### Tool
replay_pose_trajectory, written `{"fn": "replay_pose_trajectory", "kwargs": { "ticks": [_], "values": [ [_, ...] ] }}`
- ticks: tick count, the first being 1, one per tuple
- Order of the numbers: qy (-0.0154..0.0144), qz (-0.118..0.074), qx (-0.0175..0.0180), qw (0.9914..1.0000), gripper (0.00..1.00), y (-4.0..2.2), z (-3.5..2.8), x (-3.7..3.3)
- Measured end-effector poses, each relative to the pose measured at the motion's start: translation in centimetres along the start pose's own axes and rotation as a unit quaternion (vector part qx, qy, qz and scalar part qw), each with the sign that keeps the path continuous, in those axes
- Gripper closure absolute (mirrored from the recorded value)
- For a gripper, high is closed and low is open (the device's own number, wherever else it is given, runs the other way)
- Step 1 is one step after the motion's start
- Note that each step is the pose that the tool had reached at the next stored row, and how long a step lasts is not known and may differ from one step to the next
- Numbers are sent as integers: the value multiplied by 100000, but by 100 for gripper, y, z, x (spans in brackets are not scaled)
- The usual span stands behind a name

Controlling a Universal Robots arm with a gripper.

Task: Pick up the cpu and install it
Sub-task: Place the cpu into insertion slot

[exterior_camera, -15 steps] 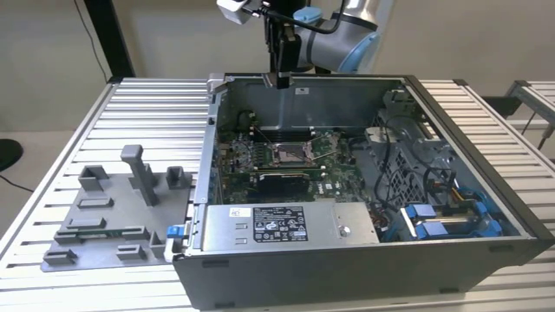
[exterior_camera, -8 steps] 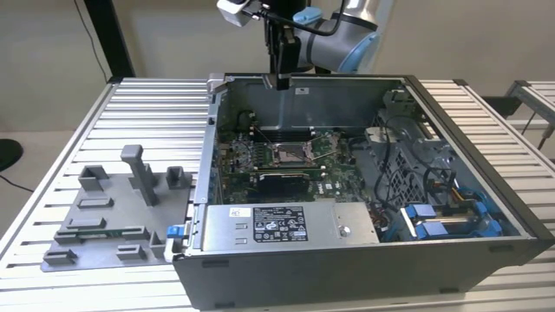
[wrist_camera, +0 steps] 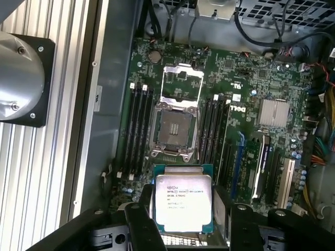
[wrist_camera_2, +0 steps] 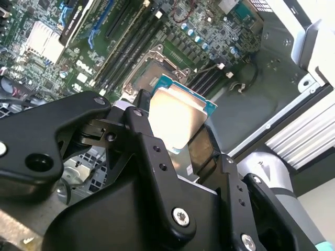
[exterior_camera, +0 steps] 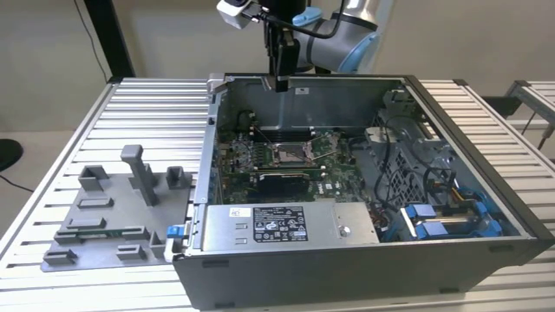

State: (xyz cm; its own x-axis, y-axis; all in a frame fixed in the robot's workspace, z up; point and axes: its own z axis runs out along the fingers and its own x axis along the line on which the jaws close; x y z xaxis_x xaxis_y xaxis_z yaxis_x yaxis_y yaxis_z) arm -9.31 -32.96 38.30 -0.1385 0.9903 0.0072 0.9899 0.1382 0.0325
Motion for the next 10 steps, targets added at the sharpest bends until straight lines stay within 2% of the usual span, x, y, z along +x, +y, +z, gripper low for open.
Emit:
{"fn": "replay_pose_trajectory", "kwargs": {
  "ticks": [10],
  "values": [
    [-4, 1, -52, 100000, 100, -22, 32, 3]
  ]
}}
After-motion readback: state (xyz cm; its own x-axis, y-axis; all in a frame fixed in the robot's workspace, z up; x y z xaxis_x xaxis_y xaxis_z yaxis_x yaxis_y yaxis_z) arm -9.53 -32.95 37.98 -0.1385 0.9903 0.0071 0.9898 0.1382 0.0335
